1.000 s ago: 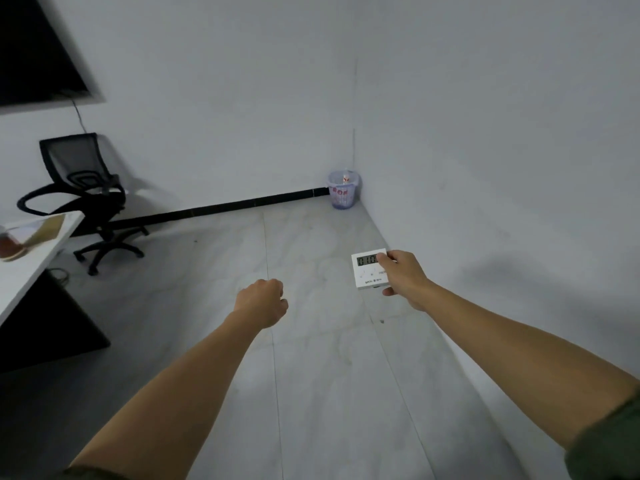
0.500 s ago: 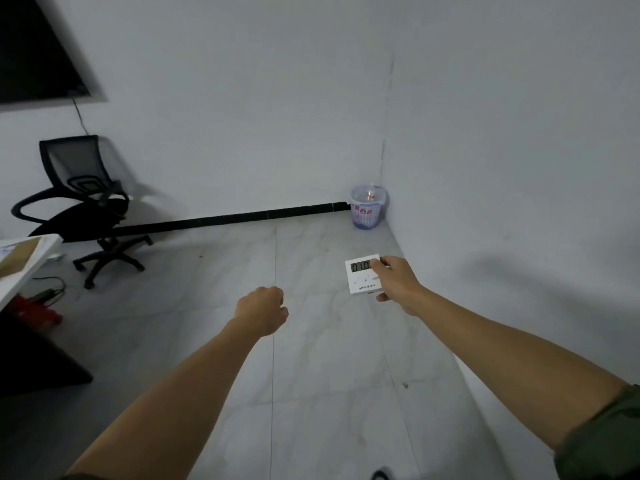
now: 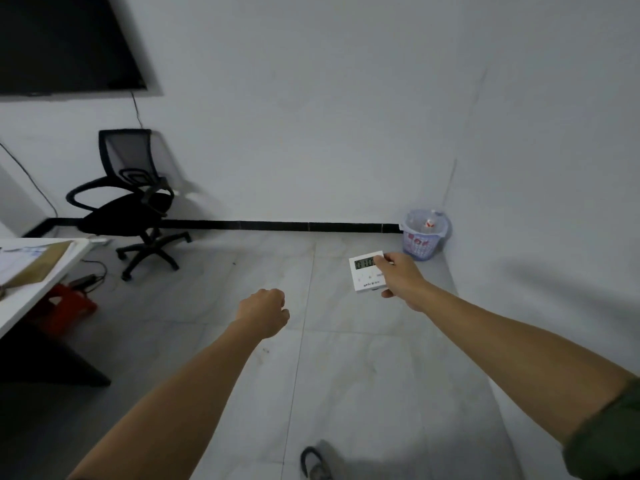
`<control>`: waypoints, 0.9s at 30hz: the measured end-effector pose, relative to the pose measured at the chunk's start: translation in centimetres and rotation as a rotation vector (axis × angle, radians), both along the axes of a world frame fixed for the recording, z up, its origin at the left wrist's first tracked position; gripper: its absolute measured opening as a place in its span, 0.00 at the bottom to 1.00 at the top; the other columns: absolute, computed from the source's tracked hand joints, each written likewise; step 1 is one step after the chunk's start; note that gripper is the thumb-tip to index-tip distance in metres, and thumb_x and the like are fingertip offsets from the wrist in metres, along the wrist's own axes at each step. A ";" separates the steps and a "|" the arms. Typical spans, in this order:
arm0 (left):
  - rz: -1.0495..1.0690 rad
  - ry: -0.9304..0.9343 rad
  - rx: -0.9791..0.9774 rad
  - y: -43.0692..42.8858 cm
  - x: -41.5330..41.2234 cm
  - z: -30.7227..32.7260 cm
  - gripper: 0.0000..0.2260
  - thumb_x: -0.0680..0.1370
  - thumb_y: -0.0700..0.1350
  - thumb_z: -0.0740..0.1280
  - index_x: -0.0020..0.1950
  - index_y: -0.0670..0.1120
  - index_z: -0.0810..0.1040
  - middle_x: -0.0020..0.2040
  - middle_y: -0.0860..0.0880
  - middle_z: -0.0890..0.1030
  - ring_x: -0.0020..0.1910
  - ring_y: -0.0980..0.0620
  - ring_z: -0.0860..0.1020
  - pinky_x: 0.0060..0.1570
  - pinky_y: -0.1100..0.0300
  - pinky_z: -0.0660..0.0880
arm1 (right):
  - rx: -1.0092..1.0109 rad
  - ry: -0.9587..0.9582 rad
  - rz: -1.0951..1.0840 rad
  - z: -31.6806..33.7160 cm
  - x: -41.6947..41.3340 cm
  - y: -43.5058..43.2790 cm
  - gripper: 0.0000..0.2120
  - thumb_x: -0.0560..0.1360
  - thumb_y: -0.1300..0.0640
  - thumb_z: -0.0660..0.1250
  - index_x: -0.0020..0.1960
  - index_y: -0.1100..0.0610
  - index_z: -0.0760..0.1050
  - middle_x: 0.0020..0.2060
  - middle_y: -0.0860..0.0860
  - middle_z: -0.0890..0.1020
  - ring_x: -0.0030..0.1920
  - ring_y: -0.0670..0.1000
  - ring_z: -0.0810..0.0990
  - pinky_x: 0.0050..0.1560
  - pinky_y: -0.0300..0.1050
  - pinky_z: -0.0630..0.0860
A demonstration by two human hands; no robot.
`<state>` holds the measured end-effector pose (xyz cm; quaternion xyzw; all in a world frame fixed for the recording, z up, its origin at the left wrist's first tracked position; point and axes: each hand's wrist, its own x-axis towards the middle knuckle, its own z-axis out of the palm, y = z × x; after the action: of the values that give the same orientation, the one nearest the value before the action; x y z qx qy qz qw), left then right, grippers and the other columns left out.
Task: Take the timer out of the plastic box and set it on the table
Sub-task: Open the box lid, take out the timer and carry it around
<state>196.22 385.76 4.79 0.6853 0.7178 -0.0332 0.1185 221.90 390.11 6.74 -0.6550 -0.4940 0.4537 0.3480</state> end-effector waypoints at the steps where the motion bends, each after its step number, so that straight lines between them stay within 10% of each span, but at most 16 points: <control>1: 0.009 -0.007 -0.002 1.9 -0.8 -0.2 0.15 0.79 0.50 0.62 0.62 0.46 0.77 0.59 0.45 0.80 0.55 0.44 0.79 0.51 0.54 0.75 | 0.001 -0.004 0.007 -0.2 -0.7 1.9 0.11 0.82 0.54 0.59 0.57 0.58 0.76 0.49 0.57 0.82 0.44 0.54 0.80 0.28 0.44 0.77; 27: 0.297 -0.019 -0.018 46.8 -24.9 0.6 0.15 0.80 0.50 0.61 0.62 0.45 0.77 0.59 0.44 0.80 0.57 0.43 0.79 0.53 0.54 0.74 | -0.010 -0.009 0.336 -0.8 -27.2 53.0 0.11 0.82 0.54 0.58 0.55 0.58 0.76 0.44 0.54 0.81 0.42 0.52 0.78 0.32 0.46 0.78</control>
<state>171.36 432.52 5.41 0.5706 0.8099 -0.0150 0.1350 194.66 443.12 5.98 -0.5668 -0.5959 0.5050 0.2619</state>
